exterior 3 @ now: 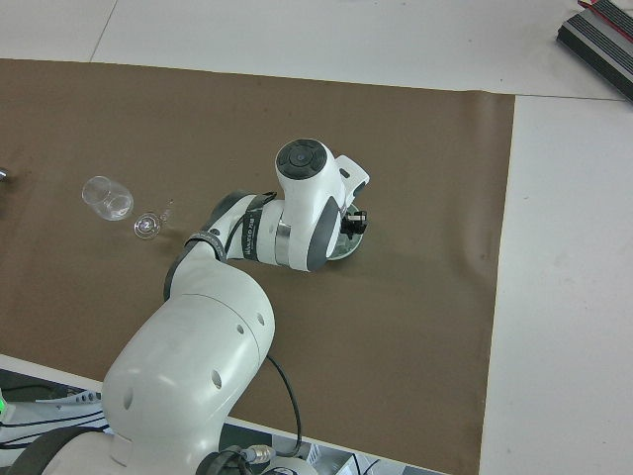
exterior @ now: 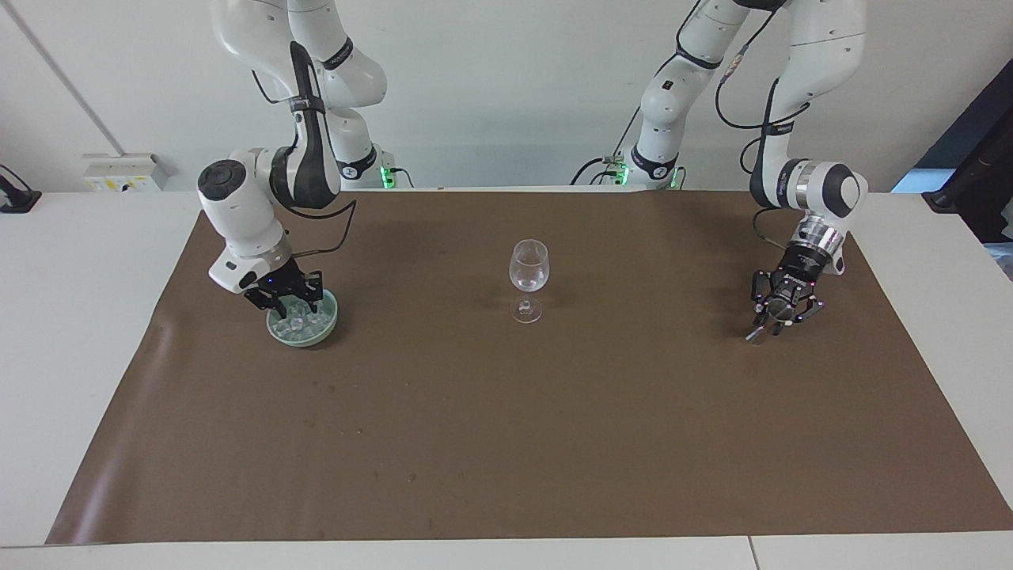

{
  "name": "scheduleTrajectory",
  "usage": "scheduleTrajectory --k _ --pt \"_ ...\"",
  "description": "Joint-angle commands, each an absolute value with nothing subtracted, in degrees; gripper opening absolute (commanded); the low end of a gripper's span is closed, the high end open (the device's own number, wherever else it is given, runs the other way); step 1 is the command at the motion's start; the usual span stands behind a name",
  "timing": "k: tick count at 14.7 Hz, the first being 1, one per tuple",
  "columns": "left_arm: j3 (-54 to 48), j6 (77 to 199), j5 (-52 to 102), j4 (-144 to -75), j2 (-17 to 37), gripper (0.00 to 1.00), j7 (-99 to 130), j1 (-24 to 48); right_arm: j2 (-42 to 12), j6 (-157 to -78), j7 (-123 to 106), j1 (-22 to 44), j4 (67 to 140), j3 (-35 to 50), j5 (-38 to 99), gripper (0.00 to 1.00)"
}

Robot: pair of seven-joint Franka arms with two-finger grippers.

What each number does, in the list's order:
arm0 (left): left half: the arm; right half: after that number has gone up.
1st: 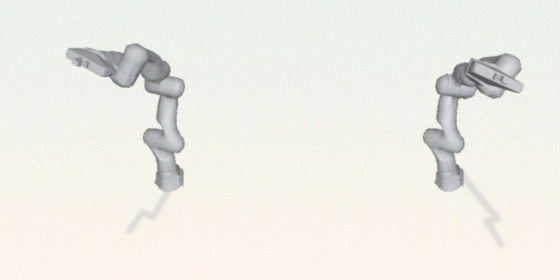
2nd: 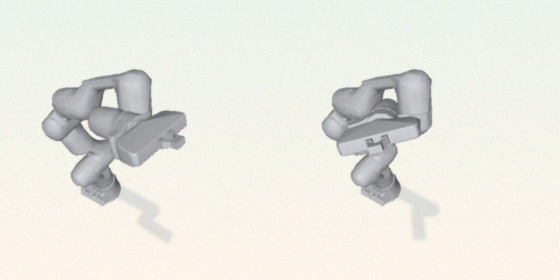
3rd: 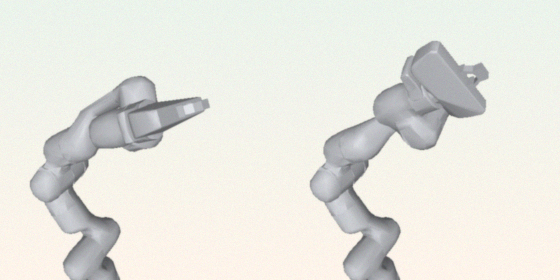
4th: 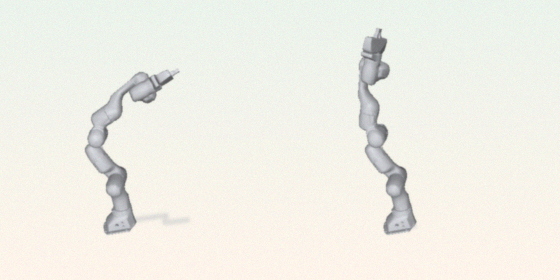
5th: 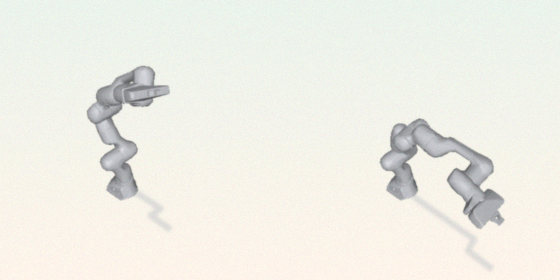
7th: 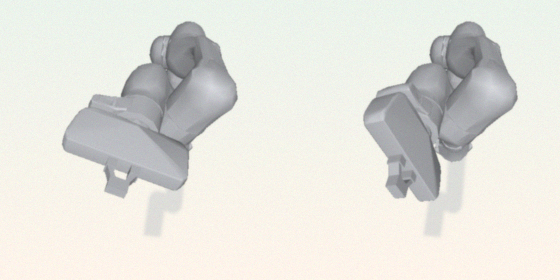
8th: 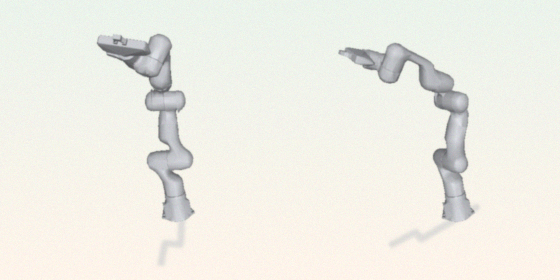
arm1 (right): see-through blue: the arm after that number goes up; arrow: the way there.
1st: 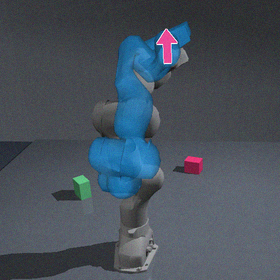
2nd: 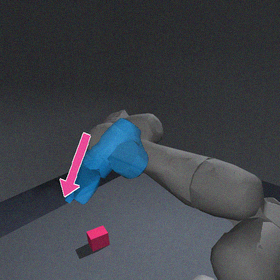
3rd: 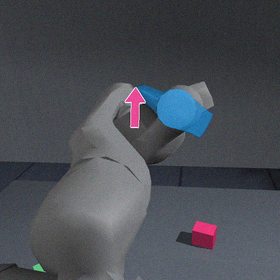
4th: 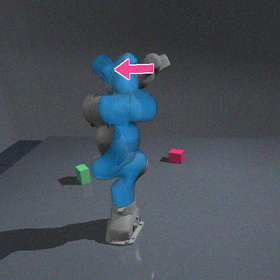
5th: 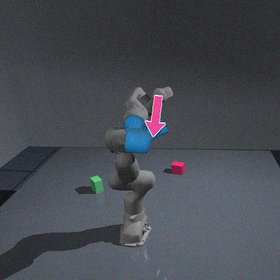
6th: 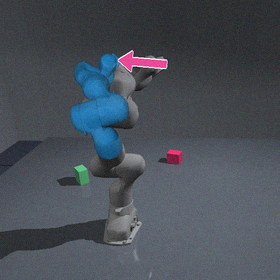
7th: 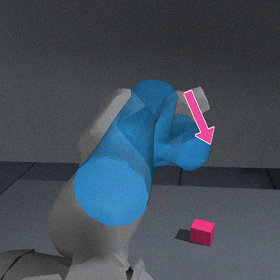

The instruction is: Pour wine and add ice with both arms

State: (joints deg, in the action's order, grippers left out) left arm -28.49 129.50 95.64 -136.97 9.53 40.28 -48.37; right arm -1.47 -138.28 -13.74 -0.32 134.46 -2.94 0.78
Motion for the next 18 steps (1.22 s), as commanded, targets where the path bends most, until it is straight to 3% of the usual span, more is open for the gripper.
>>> scheduleTrajectory --k 1,3,6,11,16,18 --pt "-28.4 129.2 97.3 -138.8 7.3 1.00 39.3 -48.2 -1.8 -137.4 -14.5 -0.5 133.7 -2.8 0.3 0.50" --pt "-28.3 128.2 97.2 -138.8 7.0 1.00 39.5 -48.3 -1.8 -137.4 -14.5 -0.5 133.7 -2.8 0.3 0.48" --pt "-28.0 127.2 96.0 -139.3 6.3 1.00 39.9 -48.6 -1.8 -137.4 -14.5 -0.6 133.7 -2.8 0.3 0.36" --pt "-27.8 127.2 89.0 -139.1 5.0 1.00 40.4 -48.7 -1.8 -137.4 -14.8 -1.1 133.8 -2.8 0.3 0.00" --pt "-27.6 126.5 78.9 -138.9 3.7 1.00 40.7 -50.8 -1.8 -137.2 -14.6 -1.2 133.6 -2.8 0.3 0.00" --pt "-26.2 123.9 72.2 -137.6 3.7 1.00 40.7 -51.7 -1.6 -133.6 -14.1 -1.1 131.1 -2.8 0.3 0.00"
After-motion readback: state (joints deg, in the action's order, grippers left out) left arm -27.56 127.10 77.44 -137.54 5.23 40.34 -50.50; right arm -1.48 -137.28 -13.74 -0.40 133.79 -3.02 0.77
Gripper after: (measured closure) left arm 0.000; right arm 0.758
